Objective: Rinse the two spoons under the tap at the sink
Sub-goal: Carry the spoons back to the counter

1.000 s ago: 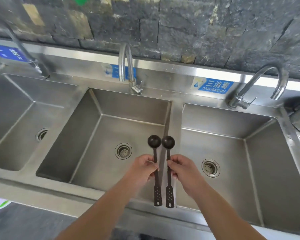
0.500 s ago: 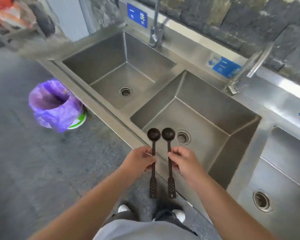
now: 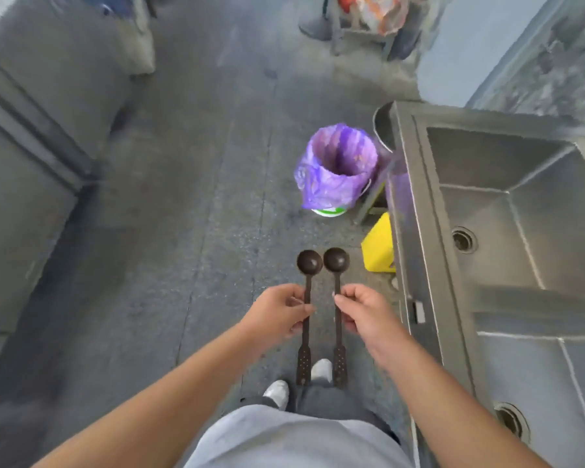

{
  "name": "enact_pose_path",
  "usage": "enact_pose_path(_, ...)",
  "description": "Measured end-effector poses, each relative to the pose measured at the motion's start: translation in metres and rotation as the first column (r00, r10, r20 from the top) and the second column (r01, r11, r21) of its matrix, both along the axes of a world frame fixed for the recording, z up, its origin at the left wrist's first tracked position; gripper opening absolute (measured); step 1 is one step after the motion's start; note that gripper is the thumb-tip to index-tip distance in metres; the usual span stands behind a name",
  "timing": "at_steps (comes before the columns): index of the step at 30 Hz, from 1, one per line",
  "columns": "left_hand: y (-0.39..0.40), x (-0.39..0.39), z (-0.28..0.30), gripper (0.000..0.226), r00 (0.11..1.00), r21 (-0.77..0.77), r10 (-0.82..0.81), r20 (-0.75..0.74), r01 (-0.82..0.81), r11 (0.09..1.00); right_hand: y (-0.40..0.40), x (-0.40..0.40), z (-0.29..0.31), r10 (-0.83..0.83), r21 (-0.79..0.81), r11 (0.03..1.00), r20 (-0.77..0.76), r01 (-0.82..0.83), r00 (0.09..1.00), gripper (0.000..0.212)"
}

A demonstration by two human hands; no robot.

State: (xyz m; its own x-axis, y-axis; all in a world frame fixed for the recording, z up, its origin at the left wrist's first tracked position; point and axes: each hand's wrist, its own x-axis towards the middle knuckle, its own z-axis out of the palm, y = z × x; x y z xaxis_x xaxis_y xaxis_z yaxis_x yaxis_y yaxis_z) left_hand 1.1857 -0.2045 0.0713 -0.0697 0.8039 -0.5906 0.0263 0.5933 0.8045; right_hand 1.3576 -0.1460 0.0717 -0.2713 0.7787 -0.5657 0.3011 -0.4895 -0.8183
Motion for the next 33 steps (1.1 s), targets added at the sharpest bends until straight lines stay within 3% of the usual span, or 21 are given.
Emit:
enact_pose_path(7,-0.030,-0.067,-0.011,0.004,0.905,-0.050,0.426,0.003,-0.426,0.904,0.038,-0.105,-0.019,0.453,-0.049,0.890,-0.028,-0.454,0.891,0.014)
enact_pose_path(10,-0.037,-0.082,-0.011,0.002,0.819,-0.041,0.572,-0.036,-0.573,0.818,0.051,-0.145,-0.022,0.635,-0.041,0.771,-0.004,-0.635,0.772,0.014)
enact_pose_path(14,-0.050,-0.087,-0.008,0.006,0.648,-0.032,0.761,0.046,-0.760,0.649,0.060,-0.189,-0.016,0.801,-0.030,0.598,0.006,-0.801,0.598,0.015)
enact_pose_path(18,-0.068,-0.089,-0.002,0.006,0.475,-0.068,0.877,0.076,-0.875,0.480,0.054,-0.223,-0.009,0.893,-0.015,0.450,0.013,-0.893,0.450,0.022)
enact_pose_path(24,-0.087,-0.108,0.004,0.007,0.337,-0.062,0.939,0.071,-0.938,0.342,0.032,-0.270,-0.008,0.950,-0.048,0.308,-0.029,-0.950,0.310,0.014)
enact_pose_path(33,-0.109,-0.205,0.001,0.009,0.302,-0.040,0.953,0.019,-0.952,0.302,0.014,-0.378,-0.012,0.964,-0.037,0.267,-0.015,-0.963,0.267,0.015)
